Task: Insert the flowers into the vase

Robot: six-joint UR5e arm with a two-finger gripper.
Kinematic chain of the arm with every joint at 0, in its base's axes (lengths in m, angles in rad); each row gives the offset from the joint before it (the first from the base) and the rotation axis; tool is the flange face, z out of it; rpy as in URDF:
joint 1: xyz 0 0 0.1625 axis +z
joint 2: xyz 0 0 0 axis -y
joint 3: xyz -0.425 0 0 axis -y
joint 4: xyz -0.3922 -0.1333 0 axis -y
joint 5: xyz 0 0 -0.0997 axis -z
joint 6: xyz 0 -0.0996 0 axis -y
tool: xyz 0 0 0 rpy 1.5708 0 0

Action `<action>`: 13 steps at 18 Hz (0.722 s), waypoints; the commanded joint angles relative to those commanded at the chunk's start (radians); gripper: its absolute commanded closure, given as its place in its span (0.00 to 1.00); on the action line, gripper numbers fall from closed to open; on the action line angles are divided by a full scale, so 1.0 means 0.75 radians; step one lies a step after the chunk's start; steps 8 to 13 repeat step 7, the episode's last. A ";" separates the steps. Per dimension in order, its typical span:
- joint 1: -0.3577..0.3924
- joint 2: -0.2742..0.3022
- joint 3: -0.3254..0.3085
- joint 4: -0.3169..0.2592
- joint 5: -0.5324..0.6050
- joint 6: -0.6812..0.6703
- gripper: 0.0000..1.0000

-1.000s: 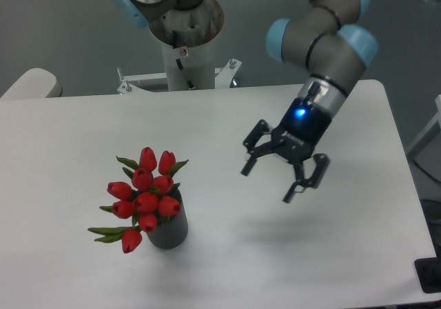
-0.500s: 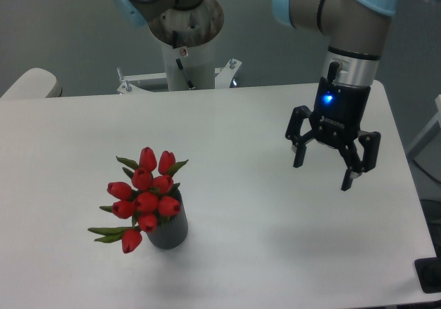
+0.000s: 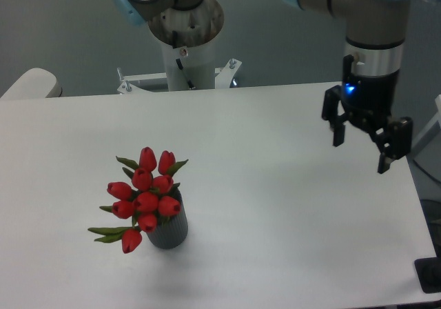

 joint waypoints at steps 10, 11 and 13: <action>-0.002 -0.020 -0.002 0.020 0.000 0.017 0.00; -0.002 -0.020 -0.002 0.020 0.000 0.017 0.00; -0.002 -0.020 -0.002 0.020 0.000 0.017 0.00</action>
